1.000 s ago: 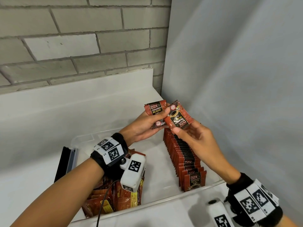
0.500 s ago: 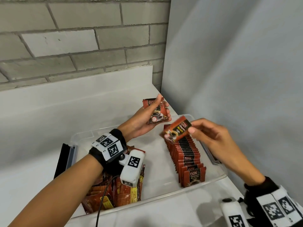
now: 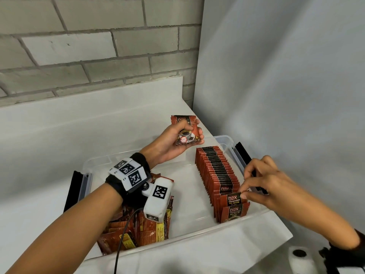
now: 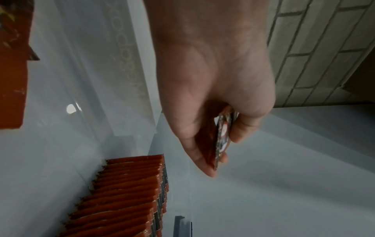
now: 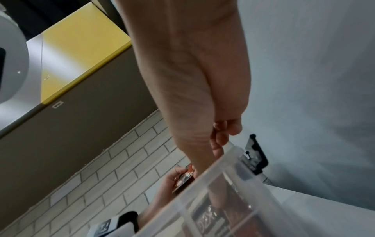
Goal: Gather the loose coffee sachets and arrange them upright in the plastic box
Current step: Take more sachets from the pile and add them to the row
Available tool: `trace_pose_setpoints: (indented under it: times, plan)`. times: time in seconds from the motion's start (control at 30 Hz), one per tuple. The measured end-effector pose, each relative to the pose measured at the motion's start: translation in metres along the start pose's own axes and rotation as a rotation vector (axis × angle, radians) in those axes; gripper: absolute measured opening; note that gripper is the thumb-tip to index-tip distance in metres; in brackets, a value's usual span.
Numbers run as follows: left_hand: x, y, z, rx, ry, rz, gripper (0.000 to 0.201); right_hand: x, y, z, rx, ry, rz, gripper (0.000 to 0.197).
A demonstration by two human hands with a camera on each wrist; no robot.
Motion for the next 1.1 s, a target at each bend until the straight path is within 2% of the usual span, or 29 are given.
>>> trace_pose_setpoints:
  times: [0.1,0.2,0.33,0.47,0.63,0.83,0.93,1.1]
  plan:
    - [0.0,0.0,0.001,0.001,-0.004,-0.009,0.017,0.004,-0.001,-0.011,-0.025,0.06,-0.036,0.014]
    - [-0.001,-0.002,-0.001,0.017,0.012,-0.03,0.018,0.007,-0.004,-0.017,-0.058,0.098,-0.083,0.013]
    - [0.0,-0.007,0.001,0.052,-0.024,-0.073,0.02,0.009,0.0,-0.02,-0.104,0.137,-0.063,0.019]
    - [0.002,-0.006,0.007,0.1,-0.065,-0.083,0.02,0.013,-0.003,-0.018,-0.067,0.206,-0.087,0.003]
    - [0.001,-0.005,0.007,0.211,-0.046,-0.08,0.02,0.032,-0.002,0.02,0.073,-0.003,-0.129,0.016]
    - [-0.001,-0.004,0.002,0.303,-0.024,-0.08,0.032,0.057,-0.007,0.049,0.243,-0.275,-0.273,0.011]
    - [-0.003,-0.004,-0.003,0.35,0.015,-0.083,0.031,0.067,-0.008,0.05,0.361,-0.332,-0.326,0.015]
    - [-0.004,-0.002,-0.012,0.423,0.094,-0.083,0.028,0.077,-0.012,0.048,0.428,-0.381,-0.357,0.021]
Point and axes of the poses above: each hand's wrist, its own x-axis towards the middle knuckle, its own z-axis out of the back of the hand, y = z × x, the point moved 10 cm from there along x, towards the middle knuckle, and after that the axes turned 1 degree about -z, right-handed, at the moved point
